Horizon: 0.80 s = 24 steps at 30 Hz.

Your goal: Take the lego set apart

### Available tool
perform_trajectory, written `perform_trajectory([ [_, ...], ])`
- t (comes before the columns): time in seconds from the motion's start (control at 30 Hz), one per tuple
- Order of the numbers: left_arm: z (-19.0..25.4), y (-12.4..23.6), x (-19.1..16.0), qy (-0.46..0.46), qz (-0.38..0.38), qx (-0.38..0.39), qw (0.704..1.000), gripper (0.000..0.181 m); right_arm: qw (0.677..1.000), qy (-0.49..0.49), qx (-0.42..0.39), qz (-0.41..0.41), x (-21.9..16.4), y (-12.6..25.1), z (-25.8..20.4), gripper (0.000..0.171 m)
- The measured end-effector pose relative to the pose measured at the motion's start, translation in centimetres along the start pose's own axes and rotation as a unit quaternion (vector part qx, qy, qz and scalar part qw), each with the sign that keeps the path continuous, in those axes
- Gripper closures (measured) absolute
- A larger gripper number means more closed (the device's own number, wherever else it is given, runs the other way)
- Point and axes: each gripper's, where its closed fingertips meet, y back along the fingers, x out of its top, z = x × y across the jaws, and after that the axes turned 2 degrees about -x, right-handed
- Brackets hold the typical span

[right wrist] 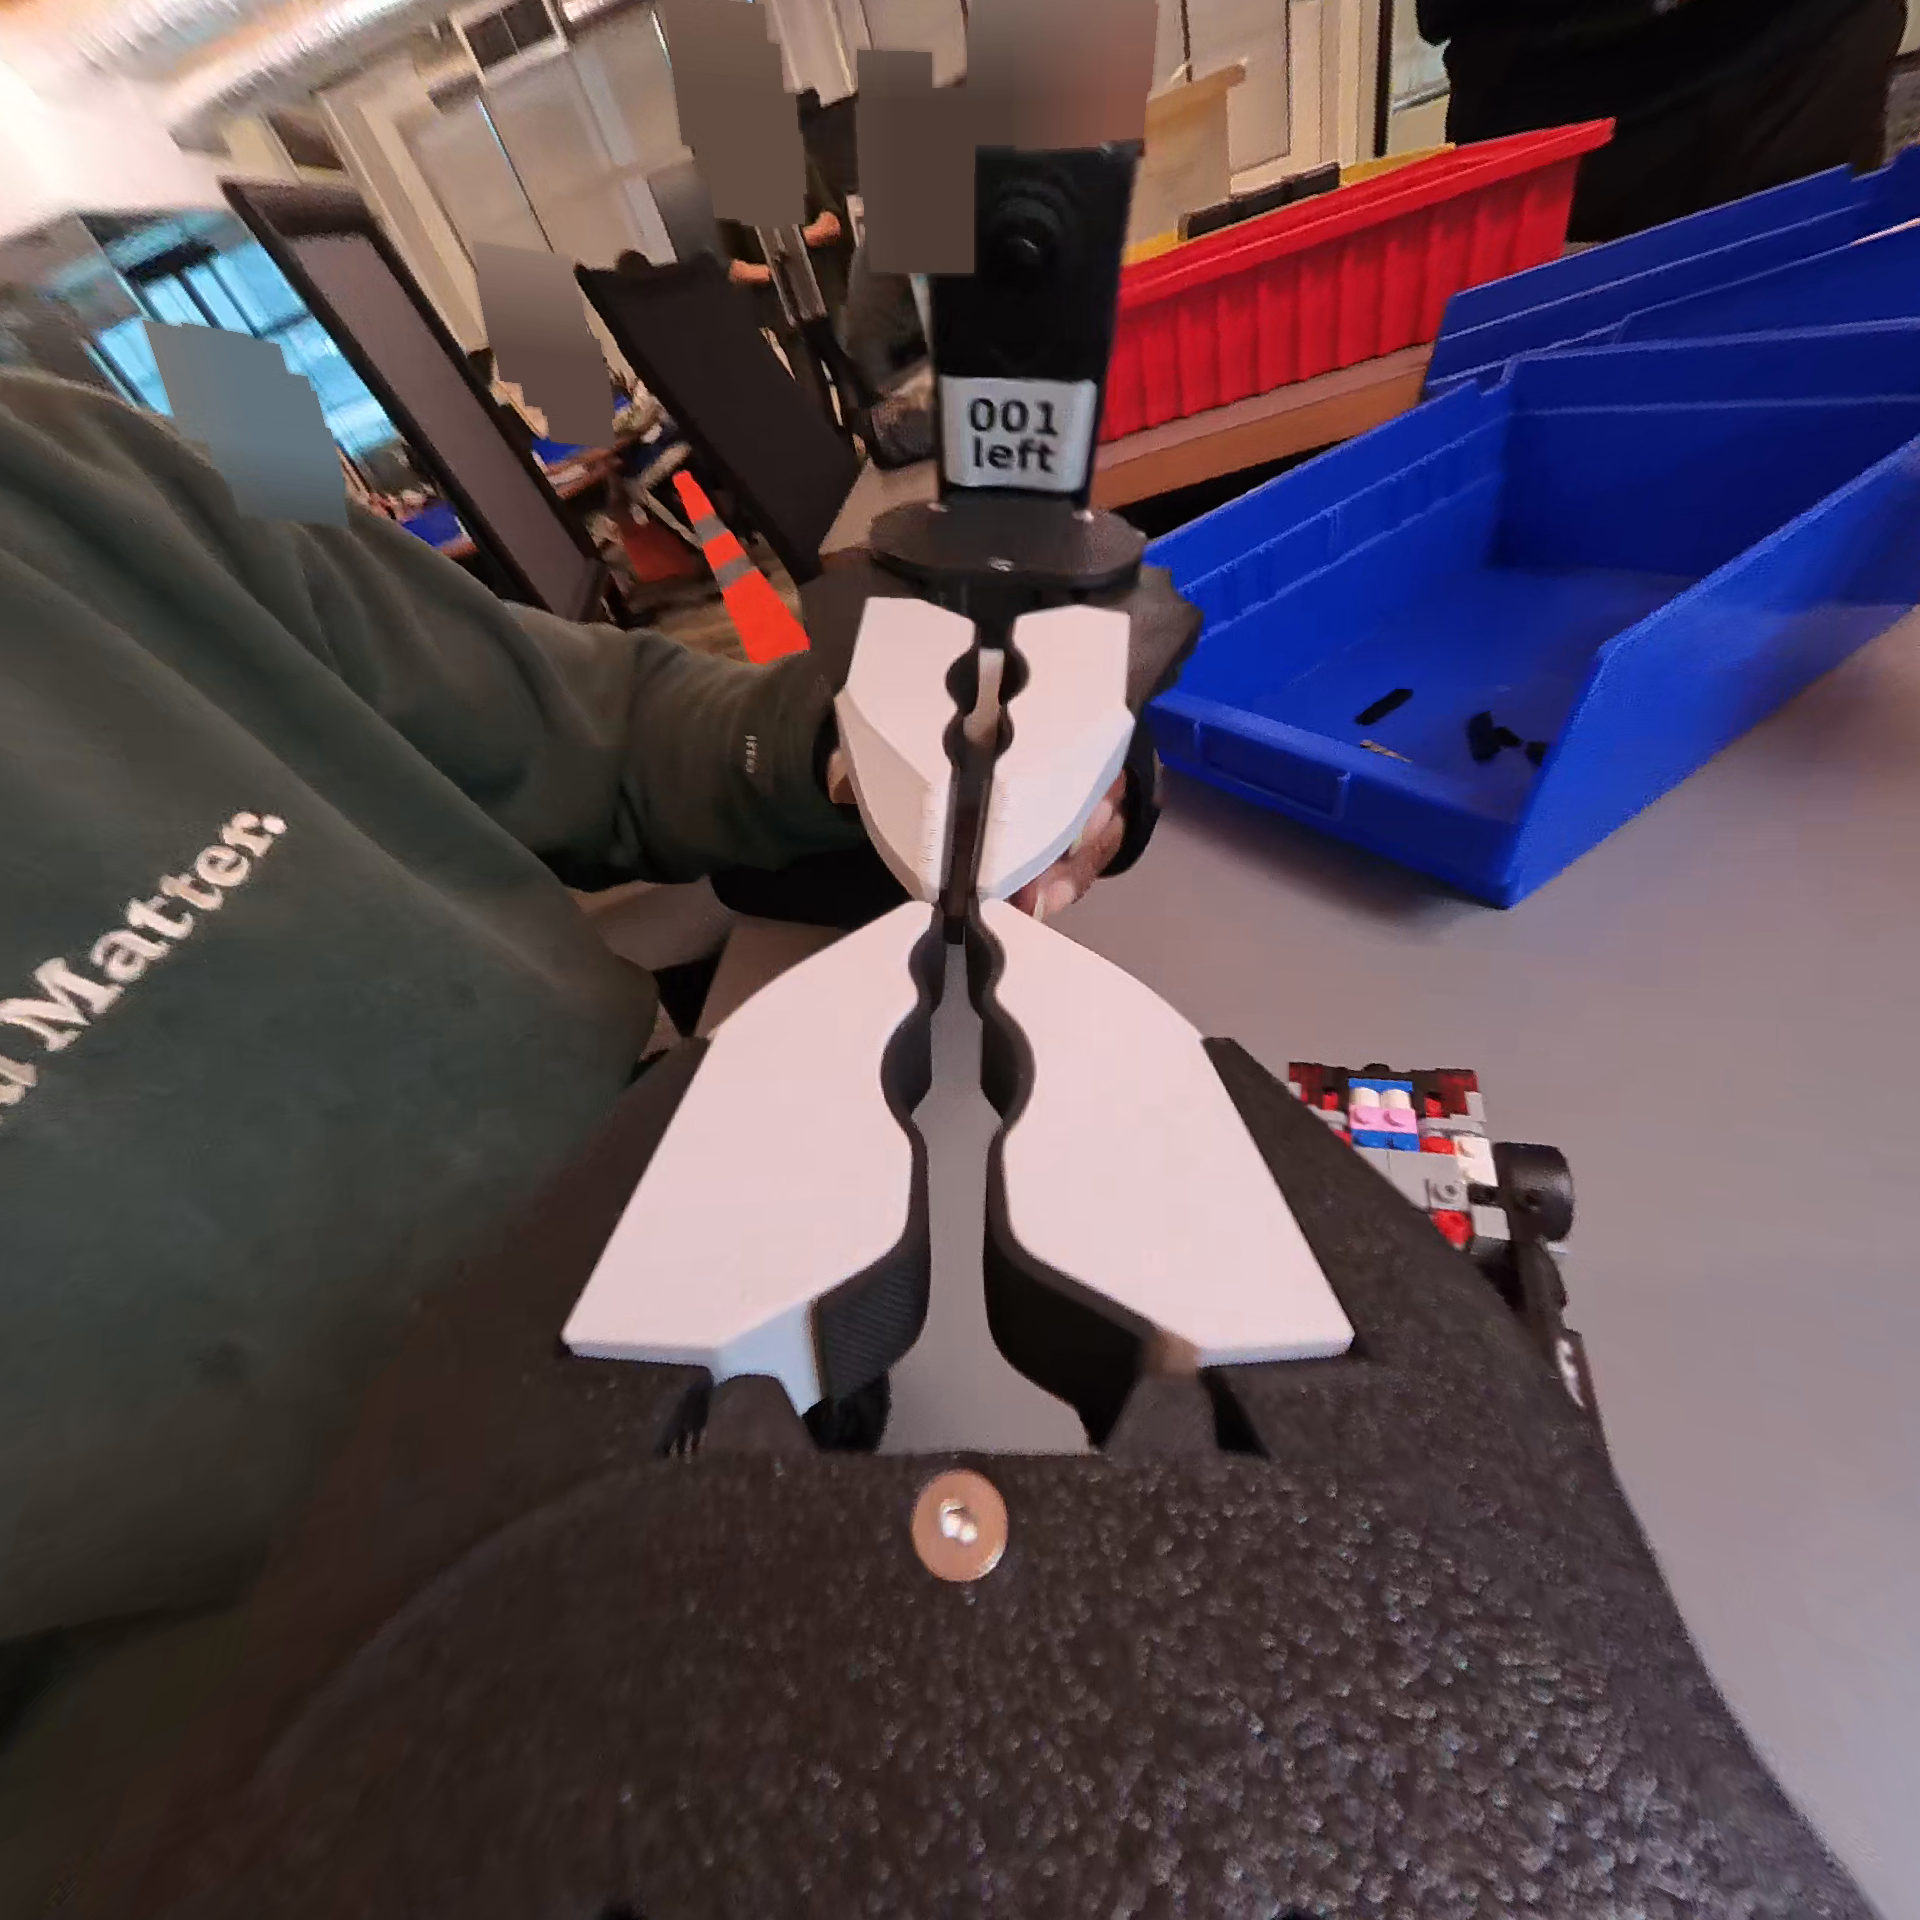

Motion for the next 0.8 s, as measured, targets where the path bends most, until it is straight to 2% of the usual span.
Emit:
perform_trajectory([
  [0.07,0.2,0.4,0.8,0.049,0.037,-0.035,0.997,0.178,1.000,-0.012,0.007,0.019,0.5,0.1,0.0,0.166],
  [0.13,-0.1,1.1,1.8,0.083,0.073,-0.049,0.993,0.178,1.000,-0.006,-0.007,0.030,0.8,0.6,0.5,0.156],
  [0.3,-2.2,3.9,3.5,0.082,0.110,0.000,0.991,0.178,0.995,-0.004,-0.059,0.076,1.6,3.2,2.6,0.155],
  [0.37,-4.4,5.4,3.3,0.061,0.097,0.075,0.991,0.178,0.992,-0.011,-0.086,0.096,1.7,4.3,3.8,0.155],
  [0.43,-8.0,7.9,1.9,0.016,0.038,0.200,0.979,0.178,0.987,-0.022,-0.101,0.120,1.9,5.3,4.6,0.155],
  [0.53,-12.8,13.4,-0.7,-0.020,-0.063,0.386,0.920,0.178,0.978,-0.032,-0.136,0.152,2.1,6.8,6.2,0.155],
  [0.63,-14.6,16.7,-2.8,-0.005,-0.124,0.460,0.879,0.177,0.971,-0.065,-0.149,0.174,1.8,7.6,7.7,0.156],
  [0.7,-15.1,17.6,-3.4,0.017,-0.127,0.478,0.869,0.178,0.970,-0.084,-0.148,0.174,1.4,7.7,8.3,0.156],
  [0.8,-15.6,18.4,-3.5,0.025,-0.126,0.502,0.856,0.178,0.972,-0.069,-0.181,0.130,0.1,7.7,9.3,0.156],
])
